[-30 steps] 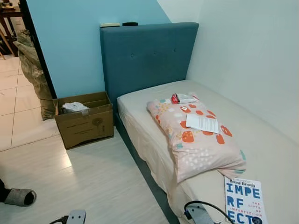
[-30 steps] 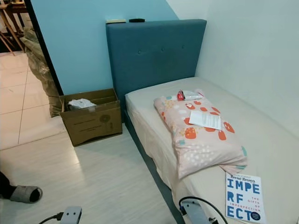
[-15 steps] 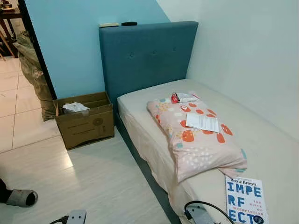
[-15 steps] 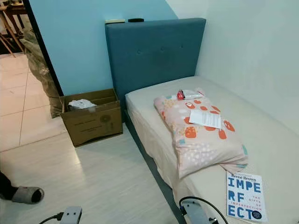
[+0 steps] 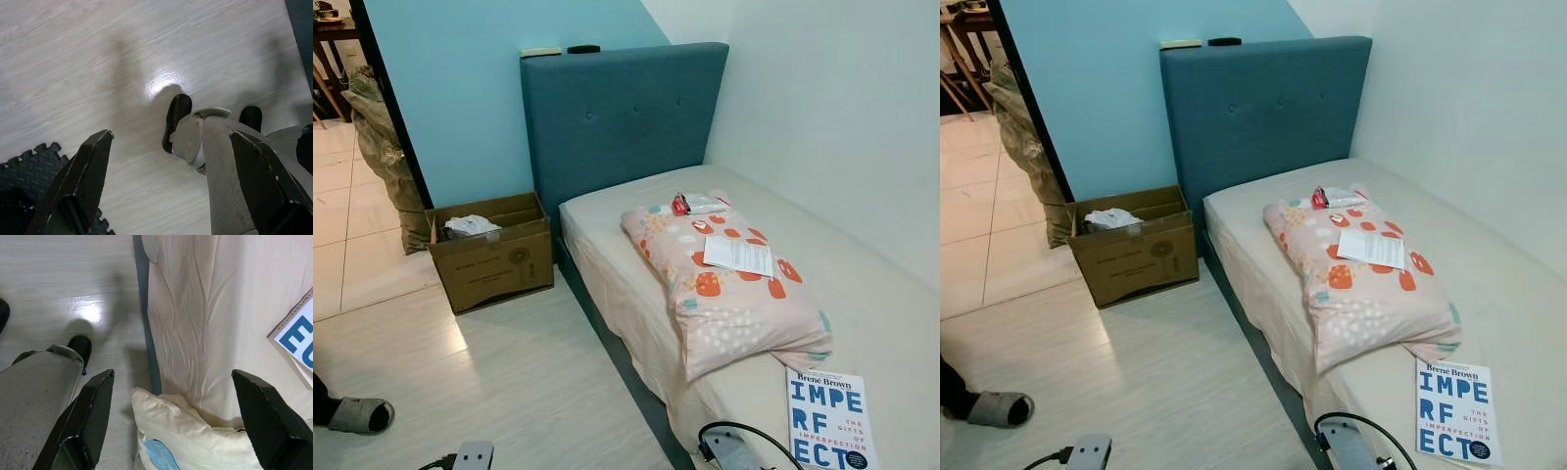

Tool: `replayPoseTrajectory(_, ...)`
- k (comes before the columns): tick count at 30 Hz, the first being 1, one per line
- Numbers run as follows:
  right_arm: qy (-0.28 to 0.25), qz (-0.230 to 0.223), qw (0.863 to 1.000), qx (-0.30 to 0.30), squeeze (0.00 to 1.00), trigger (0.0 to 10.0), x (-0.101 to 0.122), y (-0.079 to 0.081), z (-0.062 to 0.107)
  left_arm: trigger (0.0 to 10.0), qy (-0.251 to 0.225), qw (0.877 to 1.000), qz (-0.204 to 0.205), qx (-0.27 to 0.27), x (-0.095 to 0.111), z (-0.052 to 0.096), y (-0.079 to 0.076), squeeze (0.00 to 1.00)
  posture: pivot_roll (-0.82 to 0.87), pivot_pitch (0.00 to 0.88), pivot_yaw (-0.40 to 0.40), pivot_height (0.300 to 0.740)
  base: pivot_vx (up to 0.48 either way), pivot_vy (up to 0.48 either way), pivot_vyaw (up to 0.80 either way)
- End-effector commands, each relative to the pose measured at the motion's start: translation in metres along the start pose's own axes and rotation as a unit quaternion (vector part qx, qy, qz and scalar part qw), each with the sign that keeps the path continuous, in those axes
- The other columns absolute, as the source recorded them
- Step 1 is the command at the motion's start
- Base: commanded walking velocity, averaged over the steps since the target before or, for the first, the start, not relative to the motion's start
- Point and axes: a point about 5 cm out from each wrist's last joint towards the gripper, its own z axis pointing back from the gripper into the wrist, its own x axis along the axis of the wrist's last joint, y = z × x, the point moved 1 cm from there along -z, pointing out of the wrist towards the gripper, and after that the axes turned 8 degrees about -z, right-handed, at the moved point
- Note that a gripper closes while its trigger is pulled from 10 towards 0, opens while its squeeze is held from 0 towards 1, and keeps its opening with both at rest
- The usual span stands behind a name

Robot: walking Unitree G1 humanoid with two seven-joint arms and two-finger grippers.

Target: Clean up the room

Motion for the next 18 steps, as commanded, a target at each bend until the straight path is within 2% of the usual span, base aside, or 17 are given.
replayPoseTrajectory(1,-0.001,-0.008,1.000,0.003,0.00,10.0,-0.0009,0.0015,0.0001,10.0,0.008,1.000,-0.006,0.004,-0.0038,0.0010,0.0045,0.00,0.04,0.000,-0.060,0.726,0.000,0.000,0.00)
replayPoseTrajectory(18,-0.001,-0.011,1.000,0.005,0.00,10.0,-0.0013,0.0027,0.0001,10.0,0.008,1.000,-0.009,0.003,-0.0049,0.0014,0.0055,0.00,0.04,0.000,-0.058,0.726,0.000,0.000,0.00)
